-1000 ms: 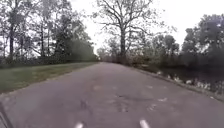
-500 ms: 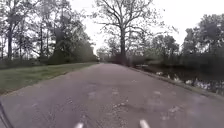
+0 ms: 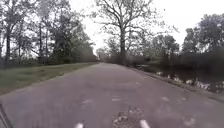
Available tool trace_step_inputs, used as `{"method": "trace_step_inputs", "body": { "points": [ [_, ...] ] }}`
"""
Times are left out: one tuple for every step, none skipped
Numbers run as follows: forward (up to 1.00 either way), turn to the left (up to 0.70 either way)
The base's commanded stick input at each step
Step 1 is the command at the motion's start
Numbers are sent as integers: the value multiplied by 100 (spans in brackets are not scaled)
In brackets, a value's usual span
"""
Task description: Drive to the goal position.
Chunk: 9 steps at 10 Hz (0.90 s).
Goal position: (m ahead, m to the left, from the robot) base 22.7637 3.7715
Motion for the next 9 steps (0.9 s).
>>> {"method": "trace_step_inputs", "body": {
  "points": [
    [70, 0],
    [70, 0],
    [70, 0],
    [70, 0],
    [70, 0],
    [70, 0],
    [70, 0],
    [70, 0],
    [70, 0]
  ]
}}
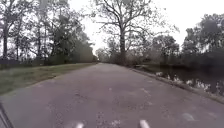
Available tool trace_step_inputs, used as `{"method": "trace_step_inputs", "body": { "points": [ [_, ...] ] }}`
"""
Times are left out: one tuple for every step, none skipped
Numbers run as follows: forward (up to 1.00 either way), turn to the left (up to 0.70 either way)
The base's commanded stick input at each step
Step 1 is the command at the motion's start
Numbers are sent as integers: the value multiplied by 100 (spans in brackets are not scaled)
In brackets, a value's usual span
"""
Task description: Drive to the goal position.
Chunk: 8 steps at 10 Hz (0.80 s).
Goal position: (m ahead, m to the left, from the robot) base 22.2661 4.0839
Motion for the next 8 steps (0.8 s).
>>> {"method": "trace_step_inputs", "body": {
  "points": [
    [70, 0],
    [70, 0],
    [70, 0],
    [70, 0],
    [70, 0],
    [70, 0],
    [70, 0],
    [70, 0]
  ]
}}
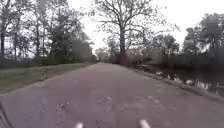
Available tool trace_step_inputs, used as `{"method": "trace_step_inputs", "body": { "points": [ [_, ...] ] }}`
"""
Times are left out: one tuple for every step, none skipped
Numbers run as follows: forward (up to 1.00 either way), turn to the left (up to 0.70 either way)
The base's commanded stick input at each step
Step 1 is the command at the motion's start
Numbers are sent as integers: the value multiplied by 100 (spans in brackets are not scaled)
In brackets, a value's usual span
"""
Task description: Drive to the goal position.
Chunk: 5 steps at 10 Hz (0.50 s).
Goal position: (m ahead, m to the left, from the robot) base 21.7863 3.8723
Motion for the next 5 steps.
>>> {"method": "trace_step_inputs", "body": {
  "points": [
    [70, 0],
    [70, 0],
    [70, 0],
    [70, 0],
    [70, 0]
  ]
}}
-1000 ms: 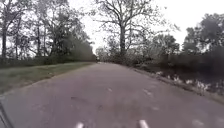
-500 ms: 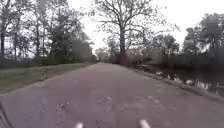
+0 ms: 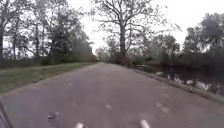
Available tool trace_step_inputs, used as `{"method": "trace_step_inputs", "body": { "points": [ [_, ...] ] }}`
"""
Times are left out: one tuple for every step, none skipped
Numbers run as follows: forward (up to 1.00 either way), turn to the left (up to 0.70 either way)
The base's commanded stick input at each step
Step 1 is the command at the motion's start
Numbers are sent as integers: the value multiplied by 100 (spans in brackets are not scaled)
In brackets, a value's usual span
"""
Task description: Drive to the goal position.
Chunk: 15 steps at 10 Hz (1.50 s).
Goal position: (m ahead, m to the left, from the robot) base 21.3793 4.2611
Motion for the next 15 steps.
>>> {"method": "trace_step_inputs", "body": {
  "points": [
    [70, 0],
    [70, 10],
    [70, 25],
    [70, 0],
    [70, 0],
    [70, 0],
    [70, 0],
    [70, 0],
    [70, 0],
    [70, 0],
    [70, 0],
    [70, 0],
    [70, 0],
    [70, 0],
    [70, 0]
  ]
}}
